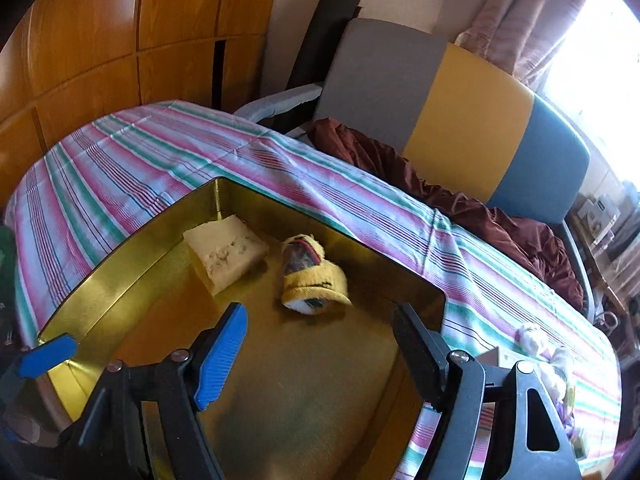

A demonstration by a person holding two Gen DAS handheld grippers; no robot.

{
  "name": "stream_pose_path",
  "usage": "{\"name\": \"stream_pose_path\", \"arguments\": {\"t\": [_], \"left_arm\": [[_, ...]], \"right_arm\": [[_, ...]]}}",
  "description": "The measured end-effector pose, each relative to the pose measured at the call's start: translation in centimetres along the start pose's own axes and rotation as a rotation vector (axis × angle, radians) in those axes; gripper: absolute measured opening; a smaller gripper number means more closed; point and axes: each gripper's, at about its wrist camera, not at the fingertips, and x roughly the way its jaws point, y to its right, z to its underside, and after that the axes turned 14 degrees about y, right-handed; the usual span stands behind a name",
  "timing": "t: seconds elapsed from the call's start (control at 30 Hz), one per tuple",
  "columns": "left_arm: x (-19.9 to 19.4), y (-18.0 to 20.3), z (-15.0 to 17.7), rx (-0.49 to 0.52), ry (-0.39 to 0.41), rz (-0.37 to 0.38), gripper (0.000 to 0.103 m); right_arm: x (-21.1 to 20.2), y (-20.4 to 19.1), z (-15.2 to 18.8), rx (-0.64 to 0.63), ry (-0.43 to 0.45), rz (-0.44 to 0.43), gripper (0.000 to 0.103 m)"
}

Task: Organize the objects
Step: 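Move both grippers back from the tray toward the items on the cloth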

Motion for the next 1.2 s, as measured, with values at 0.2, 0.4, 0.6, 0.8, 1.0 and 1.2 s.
{"name": "stream_pose_path", "arguments": {"t": [0.2,0.4,0.6,0.8,1.0,1.2], "left_arm": [[-0.9,1.5,0.5,0.025,0.004,0.034,0.079],[-1.6,3.7,1.1,0.053,-0.002,0.076,0.079],[-2.5,7.0,1.7,0.124,0.005,0.15,0.079],[-2.5,10.4,2.8,0.179,-0.036,0.219,0.079],[-2.8,14.5,3.9,0.257,-0.066,0.302,0.079],[-2.9,17.9,5.3,0.324,-0.1,0.359,0.079]], "right_arm": [[-2.1,2.2,0.5,0.046,0.024,0.008,0.077],[-4.1,4.8,1.8,0.092,0.037,0.022,0.077],[-6.6,9.2,4.9,0.15,0.05,0.088,0.091],[-8.2,14.4,9.6,0.244,-0.01,0.179,0.091],[-9.7,18.9,13.4,0.317,-0.051,0.252,0.091],[-11.2,22.9,16.4,0.373,-0.077,0.318,0.091]]}}
